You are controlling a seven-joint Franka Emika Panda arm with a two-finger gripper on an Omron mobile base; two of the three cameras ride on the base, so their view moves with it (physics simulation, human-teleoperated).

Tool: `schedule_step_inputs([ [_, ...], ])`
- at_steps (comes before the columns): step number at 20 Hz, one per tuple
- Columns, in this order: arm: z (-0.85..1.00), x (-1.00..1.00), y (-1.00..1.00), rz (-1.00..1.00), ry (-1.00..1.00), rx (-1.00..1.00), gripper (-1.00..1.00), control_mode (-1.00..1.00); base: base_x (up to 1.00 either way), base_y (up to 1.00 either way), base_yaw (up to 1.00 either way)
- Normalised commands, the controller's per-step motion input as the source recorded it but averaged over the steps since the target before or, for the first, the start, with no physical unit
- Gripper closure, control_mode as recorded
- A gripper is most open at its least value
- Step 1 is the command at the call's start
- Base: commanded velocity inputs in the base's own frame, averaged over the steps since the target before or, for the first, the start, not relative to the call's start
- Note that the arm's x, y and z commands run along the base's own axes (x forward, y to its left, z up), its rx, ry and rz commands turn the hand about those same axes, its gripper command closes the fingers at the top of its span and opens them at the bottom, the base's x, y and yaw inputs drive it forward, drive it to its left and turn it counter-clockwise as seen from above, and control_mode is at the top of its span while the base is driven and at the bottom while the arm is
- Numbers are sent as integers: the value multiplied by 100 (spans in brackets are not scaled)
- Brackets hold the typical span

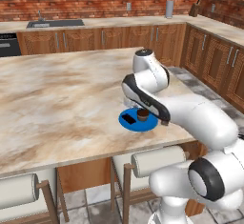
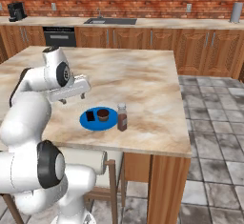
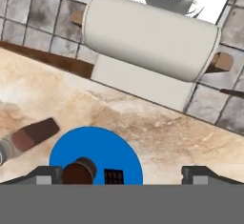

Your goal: Take the cinnamon bottle from the cabinet and place it on the dining table, next to the plate with the cupcake. Then take the chocolate from the dining counter and place it on the cupcake plate.

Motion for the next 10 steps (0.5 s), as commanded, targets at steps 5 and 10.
schedule_step_inputs([
  [5,38,-100,-21,4,-17,8,-100,-100,0,0,0],
  [10,22,-100,-21,3,-11,7,-100,-100,0,0,0],
])
